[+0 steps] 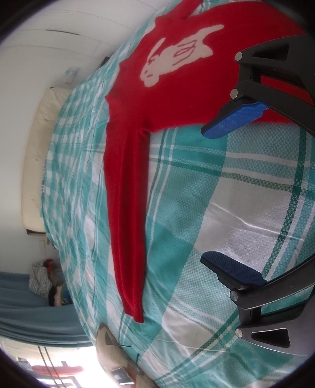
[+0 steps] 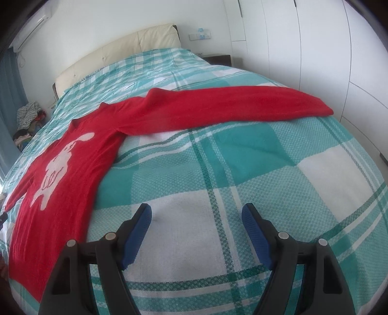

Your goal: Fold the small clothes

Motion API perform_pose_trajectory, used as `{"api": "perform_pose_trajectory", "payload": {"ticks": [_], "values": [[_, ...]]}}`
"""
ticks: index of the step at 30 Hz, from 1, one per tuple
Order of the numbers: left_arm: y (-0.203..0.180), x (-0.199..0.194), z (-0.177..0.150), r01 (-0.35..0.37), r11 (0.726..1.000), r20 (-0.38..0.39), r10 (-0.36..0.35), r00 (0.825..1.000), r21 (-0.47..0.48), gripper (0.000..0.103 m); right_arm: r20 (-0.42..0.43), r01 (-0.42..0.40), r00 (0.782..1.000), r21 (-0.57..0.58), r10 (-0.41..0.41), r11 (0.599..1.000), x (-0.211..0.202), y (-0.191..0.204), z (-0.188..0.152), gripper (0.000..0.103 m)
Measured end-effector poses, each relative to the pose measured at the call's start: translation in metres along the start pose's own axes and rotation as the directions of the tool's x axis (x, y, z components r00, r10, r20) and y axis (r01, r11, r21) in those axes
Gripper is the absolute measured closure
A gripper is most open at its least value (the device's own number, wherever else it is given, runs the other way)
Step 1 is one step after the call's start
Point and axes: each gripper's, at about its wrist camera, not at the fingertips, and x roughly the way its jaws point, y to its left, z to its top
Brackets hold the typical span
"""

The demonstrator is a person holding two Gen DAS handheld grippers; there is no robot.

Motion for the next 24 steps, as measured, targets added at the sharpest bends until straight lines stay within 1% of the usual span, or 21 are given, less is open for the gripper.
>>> {"api": "perform_pose_trajectory", "payload": {"ticks": [1,3,5,7,9,13,18,24], "values": [[0.003,0.005,0.000,0.003,1.000,-0.025,-0.004,1.000,-0.017,0.008,-0.002,0.000,1.000,-0.008,0.000,1.000,0.001,0.001,0.000,0.024],[0.010,0.014,-0.001,0.006,0.998,-0.067,-0.010,0.998,-0.061,0.008,-0.015,0.006,1.000,-0.030,-0.007,1.000,0.005,0.006,-0.002,0.018],[0.017,0.018,-0.002,0.013,0.995,-0.089,-0.022,0.996,-0.100,0.008,-0.026,0.015,1.000,-0.052,-0.016,0.999,0.010,0.009,-0.003,0.013],[0.019,0.019,-0.004,0.014,0.993,-0.096,-0.026,0.995,-0.119,0.008,-0.030,0.018,0.999,-0.068,-0.020,0.998,0.013,0.011,-0.004,0.010],[0.017,0.019,-0.004,0.005,0.994,-0.097,-0.016,0.995,-0.110,0.008,-0.033,0.015,0.999,-0.076,-0.017,0.997,0.014,0.011,-0.004,0.007],[0.009,0.019,-0.006,-0.022,0.997,-0.104,0.015,0.995,-0.070,0.007,-0.035,0.012,0.999,-0.075,-0.014,0.997,0.014,0.011,-0.005,0.006],[0.007,0.022,-0.006,-0.050,0.998,-0.123,0.045,0.991,-0.046,0.006,-0.043,0.017,0.999,-0.091,-0.021,0.996,0.016,0.014,-0.005,0.003],[0.006,0.020,-0.006,-0.056,0.997,-0.122,0.050,0.991,-0.045,0.006,-0.045,0.019,0.999,-0.097,-0.024,0.995,0.016,0.016,-0.005,0.002]]}}
